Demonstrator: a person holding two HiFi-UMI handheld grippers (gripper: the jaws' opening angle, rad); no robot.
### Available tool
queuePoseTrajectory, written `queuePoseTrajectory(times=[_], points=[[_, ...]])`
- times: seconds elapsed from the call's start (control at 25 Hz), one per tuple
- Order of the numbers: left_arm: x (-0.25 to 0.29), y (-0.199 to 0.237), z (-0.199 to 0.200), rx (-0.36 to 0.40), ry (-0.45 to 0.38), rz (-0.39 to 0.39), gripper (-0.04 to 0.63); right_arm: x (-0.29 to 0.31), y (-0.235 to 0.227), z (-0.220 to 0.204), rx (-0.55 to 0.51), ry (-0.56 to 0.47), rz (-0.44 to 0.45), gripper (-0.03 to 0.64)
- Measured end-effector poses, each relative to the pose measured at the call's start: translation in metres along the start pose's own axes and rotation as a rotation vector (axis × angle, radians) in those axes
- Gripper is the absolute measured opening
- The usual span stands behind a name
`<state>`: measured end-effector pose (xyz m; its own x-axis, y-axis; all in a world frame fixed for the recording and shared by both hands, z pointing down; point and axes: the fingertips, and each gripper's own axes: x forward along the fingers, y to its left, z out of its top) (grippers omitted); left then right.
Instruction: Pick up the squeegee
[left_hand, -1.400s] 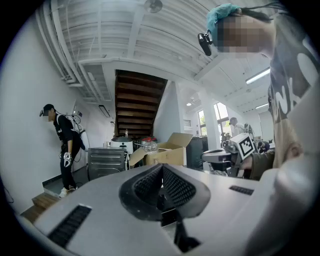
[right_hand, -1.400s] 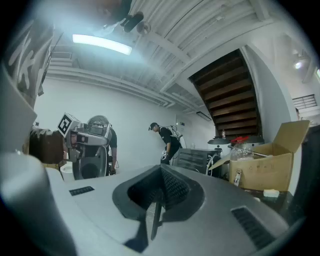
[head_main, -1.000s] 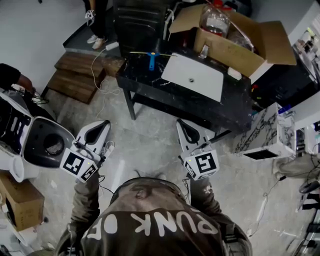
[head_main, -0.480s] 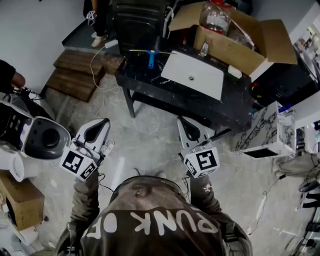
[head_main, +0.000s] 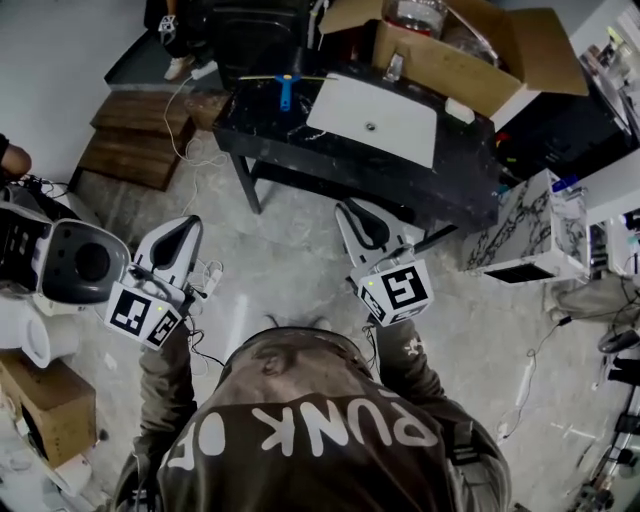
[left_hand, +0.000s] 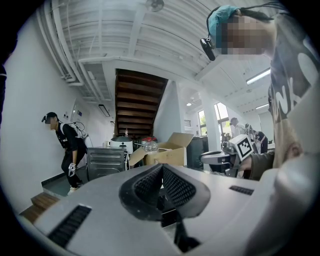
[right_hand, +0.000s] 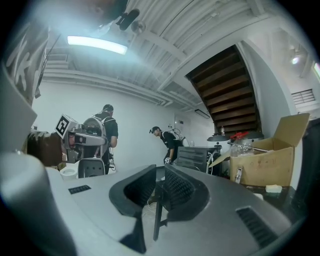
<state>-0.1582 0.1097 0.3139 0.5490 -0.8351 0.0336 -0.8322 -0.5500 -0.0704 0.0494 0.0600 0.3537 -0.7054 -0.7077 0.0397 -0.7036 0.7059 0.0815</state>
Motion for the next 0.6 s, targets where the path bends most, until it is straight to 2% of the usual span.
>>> queuePoseTrajectory(times=[0.2,0.44,0.6], points=[[0.0010,-0.0032,-0.0020,-0.002,0.005,-0.005,0.003,-0.0005,0.0046,-0.0035,0.005,0.019,0.030,0.171],[0.0024,-0.0038,0.0006,-0.001,0.004,-0.009,0.003,-0.0001,0.0062,-0.0026,0.007,0.021,0.040,0.211],[0.0032,-0.0040,-0.0013,-0.002,0.006,-0.011,0.003,0.0010,0.0069,-0.0011,0.016,0.010,0.047,0.294]])
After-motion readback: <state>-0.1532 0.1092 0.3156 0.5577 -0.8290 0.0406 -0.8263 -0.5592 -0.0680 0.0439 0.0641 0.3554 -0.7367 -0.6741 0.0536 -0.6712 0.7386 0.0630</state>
